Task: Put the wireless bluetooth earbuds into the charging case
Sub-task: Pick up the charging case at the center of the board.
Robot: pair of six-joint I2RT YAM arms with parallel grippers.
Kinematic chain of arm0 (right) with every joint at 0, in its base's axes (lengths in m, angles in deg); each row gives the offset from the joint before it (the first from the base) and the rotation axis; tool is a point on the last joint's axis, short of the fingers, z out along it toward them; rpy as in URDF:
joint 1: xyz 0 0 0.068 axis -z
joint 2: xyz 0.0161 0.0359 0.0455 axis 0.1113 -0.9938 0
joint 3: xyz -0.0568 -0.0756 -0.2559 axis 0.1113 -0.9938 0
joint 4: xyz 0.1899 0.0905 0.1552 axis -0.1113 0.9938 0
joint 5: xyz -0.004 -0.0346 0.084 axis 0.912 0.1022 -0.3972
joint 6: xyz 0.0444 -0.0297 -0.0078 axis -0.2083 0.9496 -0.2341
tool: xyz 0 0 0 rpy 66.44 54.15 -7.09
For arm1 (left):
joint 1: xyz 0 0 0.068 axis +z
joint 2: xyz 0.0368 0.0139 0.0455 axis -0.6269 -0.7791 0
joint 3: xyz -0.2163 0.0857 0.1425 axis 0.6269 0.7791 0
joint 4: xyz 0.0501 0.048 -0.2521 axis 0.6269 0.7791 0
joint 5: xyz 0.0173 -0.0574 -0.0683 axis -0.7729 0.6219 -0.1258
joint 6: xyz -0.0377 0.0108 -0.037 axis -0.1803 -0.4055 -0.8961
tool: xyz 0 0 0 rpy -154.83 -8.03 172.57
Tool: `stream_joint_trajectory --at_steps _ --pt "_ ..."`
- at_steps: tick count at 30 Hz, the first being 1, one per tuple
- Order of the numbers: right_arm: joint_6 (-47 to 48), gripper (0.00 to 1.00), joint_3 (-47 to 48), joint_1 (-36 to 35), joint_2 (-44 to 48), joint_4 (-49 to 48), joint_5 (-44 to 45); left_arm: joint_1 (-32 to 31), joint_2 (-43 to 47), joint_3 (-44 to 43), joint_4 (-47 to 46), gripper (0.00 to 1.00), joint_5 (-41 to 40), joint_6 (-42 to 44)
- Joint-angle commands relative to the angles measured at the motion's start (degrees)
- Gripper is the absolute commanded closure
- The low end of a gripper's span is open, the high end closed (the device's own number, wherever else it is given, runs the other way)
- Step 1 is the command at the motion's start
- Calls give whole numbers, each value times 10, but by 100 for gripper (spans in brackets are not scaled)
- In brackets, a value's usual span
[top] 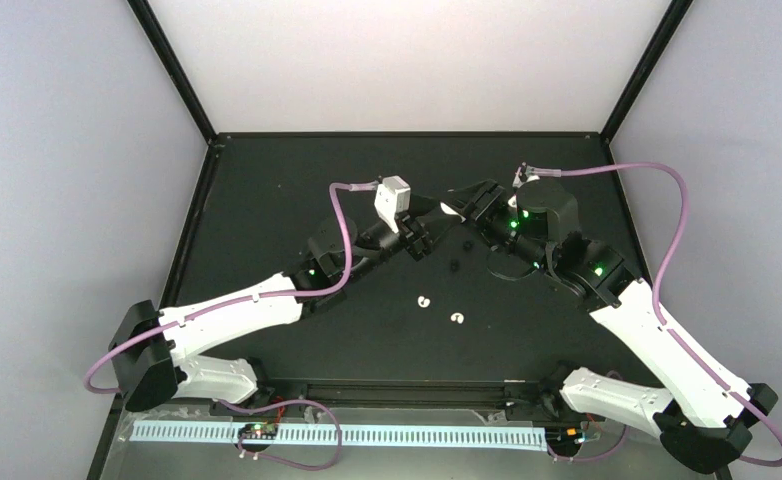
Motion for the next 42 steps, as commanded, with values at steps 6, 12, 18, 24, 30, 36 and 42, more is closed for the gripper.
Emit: stream_joint_trajectory --at_steps 6,12,18,24,30,36,42 --pt "-6 99 5 -2 6 -18 -7 5 -23 -35 -24 47 17 -11" --pt "-5 99 6 -3 5 -19 -8 5 -23 -36 -22 55 20 -12" --pt "-6 99 5 -2 3 -20 -11 5 -19 -33 -24 65 22 -11" --pt "-8 99 5 -3 1 -22 -16 4 -19 -35 -29 56 21 -13" --pt "-7 99 4 -3 1 -24 -18 5 -18 -33 -34 59 23 -14" --pt "-8 99 -2 -3 2 -30 -23 5 -16 -32 -38 72 23 -13" --pt "-8 99 -3 -3 2 -33 -30 5 -14 -32 -41 95 26 -6"
